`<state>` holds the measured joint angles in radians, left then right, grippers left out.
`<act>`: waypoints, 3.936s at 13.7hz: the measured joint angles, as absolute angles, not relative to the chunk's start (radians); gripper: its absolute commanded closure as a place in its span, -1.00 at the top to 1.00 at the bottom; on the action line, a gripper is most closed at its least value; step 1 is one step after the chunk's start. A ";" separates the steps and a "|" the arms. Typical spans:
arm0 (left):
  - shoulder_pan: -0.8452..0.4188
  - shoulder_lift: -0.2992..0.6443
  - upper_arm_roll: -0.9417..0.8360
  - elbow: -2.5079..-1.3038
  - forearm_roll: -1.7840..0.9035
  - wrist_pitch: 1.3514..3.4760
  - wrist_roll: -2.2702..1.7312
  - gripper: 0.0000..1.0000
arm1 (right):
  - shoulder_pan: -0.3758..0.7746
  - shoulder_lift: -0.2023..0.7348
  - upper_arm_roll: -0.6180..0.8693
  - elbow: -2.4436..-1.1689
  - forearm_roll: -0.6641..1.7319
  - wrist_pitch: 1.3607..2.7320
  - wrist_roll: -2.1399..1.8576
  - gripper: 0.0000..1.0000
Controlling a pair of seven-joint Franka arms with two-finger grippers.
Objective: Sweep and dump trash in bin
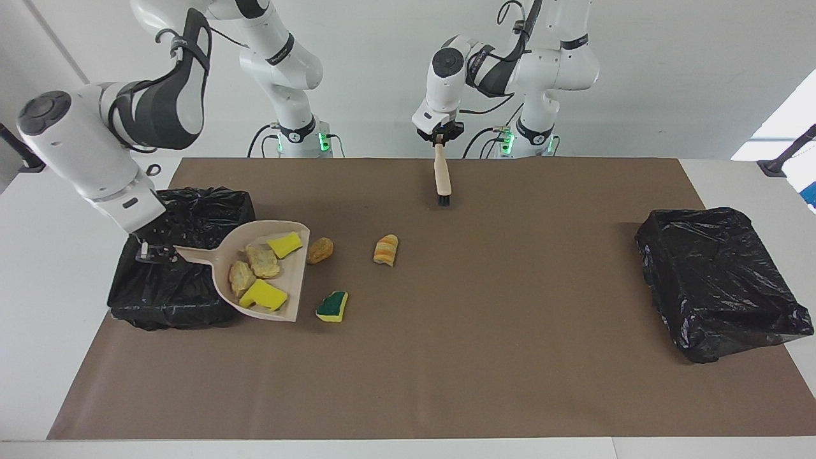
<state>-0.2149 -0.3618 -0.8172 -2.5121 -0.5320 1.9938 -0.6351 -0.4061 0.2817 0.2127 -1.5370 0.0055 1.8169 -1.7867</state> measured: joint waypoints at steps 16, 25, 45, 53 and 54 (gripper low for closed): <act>-0.192 -0.306 -0.808 -2.519 -0.532 2.026 -0.554 0.05 | -0.381 0.203 0.158 -1.532 -0.659 1.637 -1.741 -1.00; -0.181 -0.295 -0.789 -2.469 -0.503 2.054 -0.504 1.00 | -0.386 0.109 0.155 -1.532 -0.755 1.614 -1.761 -1.00; -0.137 -0.158 -0.063 -1.639 -0.041 1.486 0.057 1.00 | -0.015 0.165 0.171 -1.702 -0.157 1.803 -0.609 -1.00; -0.092 -0.056 -0.063 -1.495 -0.041 1.421 0.060 1.00 | 0.232 0.307 0.171 -1.700 -0.155 2.080 0.034 -1.00; -0.092 -0.056 -0.064 -1.494 -0.041 1.421 0.060 1.00 | 0.263 0.325 0.171 -1.699 -0.155 2.108 0.108 -1.00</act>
